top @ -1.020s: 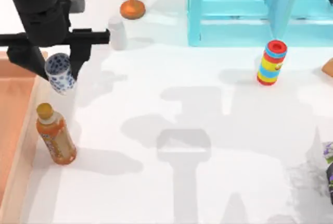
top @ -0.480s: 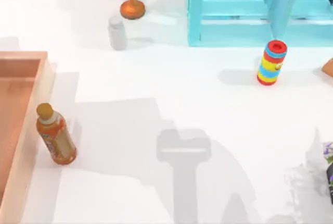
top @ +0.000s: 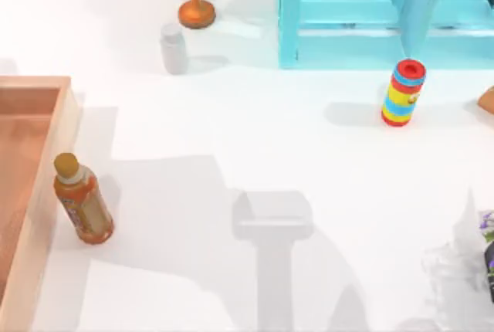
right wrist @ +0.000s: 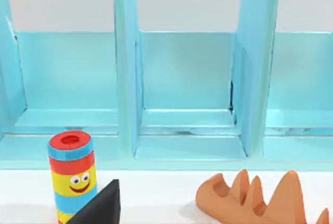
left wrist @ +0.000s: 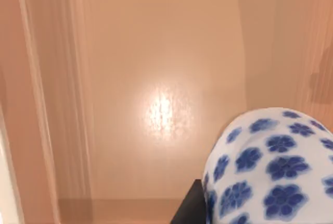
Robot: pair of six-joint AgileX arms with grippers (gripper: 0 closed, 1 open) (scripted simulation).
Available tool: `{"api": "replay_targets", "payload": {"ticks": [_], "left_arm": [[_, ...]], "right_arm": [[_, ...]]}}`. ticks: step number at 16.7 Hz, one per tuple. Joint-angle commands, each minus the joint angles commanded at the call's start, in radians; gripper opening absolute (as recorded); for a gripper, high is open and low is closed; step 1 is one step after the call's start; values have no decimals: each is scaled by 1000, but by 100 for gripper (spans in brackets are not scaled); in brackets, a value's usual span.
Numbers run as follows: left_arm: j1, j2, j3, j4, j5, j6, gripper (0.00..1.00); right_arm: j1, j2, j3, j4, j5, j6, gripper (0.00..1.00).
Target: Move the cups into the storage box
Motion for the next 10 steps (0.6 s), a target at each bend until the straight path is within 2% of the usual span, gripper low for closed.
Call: {"api": "replay_targets", "payload": {"ticks": [3, 10], "left_arm": [[1, -1, -42, 42, 1, 2, 0], [10, 4, -249, 253, 1, 5, 0]], "right_arm": [[0, 0, 0, 0, 0, 0, 100], [0, 0, 0, 0, 0, 0, 100]]}}
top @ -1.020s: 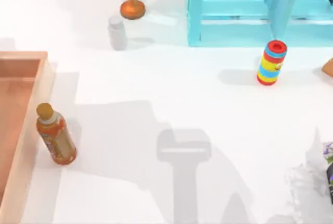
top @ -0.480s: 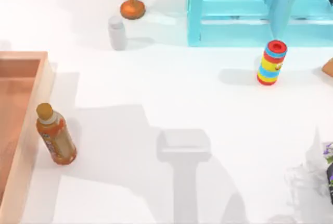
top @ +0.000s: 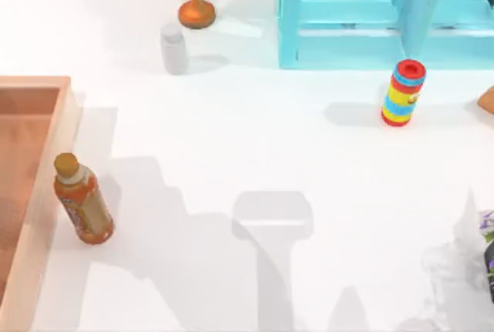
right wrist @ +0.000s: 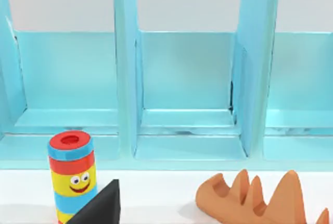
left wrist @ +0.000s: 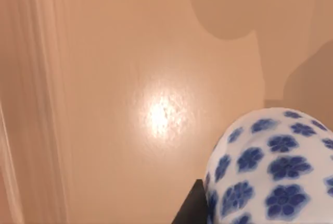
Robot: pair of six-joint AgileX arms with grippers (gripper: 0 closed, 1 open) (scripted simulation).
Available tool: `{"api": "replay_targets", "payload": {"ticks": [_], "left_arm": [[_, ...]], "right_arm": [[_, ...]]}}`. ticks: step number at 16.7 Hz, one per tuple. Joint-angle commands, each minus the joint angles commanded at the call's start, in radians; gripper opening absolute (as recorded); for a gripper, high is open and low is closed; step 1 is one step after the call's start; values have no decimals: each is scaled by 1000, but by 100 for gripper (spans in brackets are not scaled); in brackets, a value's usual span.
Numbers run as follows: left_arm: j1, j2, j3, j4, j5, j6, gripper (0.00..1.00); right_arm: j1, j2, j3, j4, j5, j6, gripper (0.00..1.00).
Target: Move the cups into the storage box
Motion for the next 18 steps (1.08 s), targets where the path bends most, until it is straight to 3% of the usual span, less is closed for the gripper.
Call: {"api": "replay_targets", "payload": {"ticks": [3, 16, 18], "left_arm": [[0, 0, -1, 1, 0, 0, 0], [0, 0, -1, 1, 0, 0, 98], [0, 0, -1, 1, 0, 0, 100]], "right_arm": [[0, 0, 0, 0, 0, 0, 100], [0, 0, 0, 0, 0, 0, 100], [0, 0, 0, 0, 0, 0, 100]]}}
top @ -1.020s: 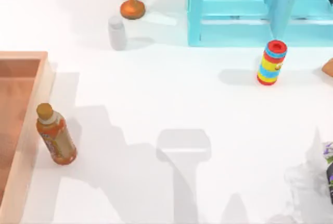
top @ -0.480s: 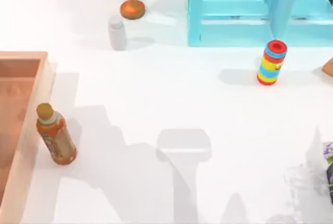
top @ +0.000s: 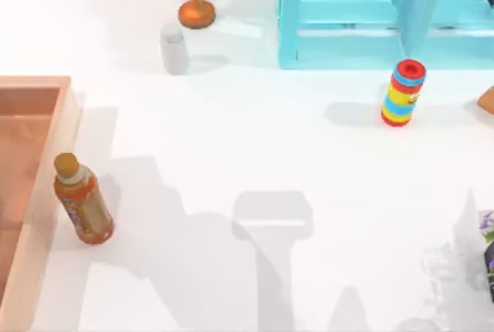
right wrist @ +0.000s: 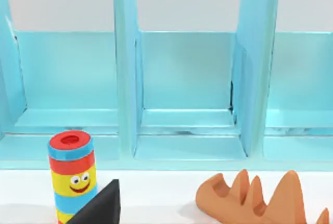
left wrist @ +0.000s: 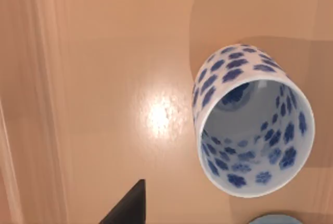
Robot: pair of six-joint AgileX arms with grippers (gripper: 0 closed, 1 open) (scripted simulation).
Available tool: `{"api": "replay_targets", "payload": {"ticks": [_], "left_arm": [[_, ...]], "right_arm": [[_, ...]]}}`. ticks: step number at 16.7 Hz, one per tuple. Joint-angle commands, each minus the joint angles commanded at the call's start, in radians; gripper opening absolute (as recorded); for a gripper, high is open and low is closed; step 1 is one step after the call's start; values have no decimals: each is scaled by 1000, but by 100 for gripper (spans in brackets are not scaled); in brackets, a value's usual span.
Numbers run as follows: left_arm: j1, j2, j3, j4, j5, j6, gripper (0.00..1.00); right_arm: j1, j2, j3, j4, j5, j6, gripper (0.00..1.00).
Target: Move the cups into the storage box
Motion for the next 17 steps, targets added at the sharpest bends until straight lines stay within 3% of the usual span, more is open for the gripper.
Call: {"api": "replay_targets", "payload": {"ticks": [9, 17], "left_arm": [[-2, 1, 17, -16, 0, 0, 100], [-5, 11, 363, -352, 1, -3, 100]], "right_arm": [[0, 0, 0, 0, 0, 0, 100], [0, 0, 0, 0, 0, 0, 100]]}}
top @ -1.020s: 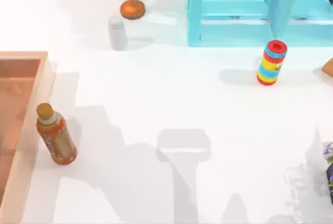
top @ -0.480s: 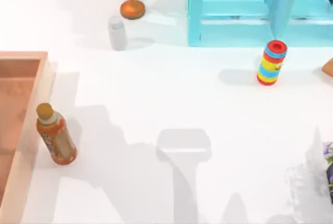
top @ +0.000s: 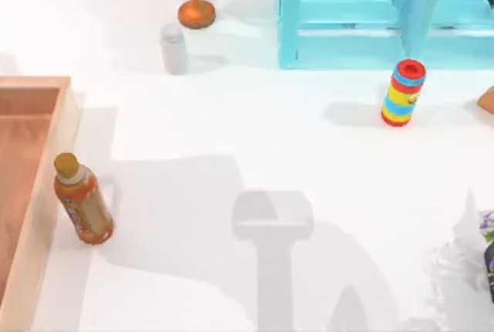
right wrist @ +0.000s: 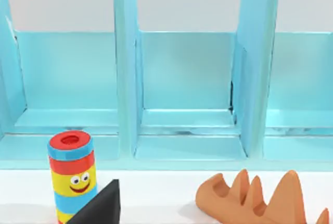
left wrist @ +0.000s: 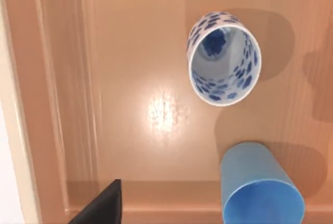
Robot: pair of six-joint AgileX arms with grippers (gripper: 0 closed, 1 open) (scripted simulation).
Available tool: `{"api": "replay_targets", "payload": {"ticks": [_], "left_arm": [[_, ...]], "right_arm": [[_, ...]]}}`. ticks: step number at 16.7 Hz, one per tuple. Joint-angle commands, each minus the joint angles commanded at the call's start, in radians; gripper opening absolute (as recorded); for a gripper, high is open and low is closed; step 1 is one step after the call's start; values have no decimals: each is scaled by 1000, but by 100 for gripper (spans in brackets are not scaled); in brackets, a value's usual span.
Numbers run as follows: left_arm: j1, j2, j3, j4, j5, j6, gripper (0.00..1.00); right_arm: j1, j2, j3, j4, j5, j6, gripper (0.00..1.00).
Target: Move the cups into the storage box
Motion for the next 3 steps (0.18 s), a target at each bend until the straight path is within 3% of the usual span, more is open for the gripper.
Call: {"api": "replay_targets", "payload": {"ticks": [3], "left_arm": [[-1, 0, 49, -49, -1, -1, 100]], "right_arm": [[0, 0, 0, 0, 0, 0, 100]]}}
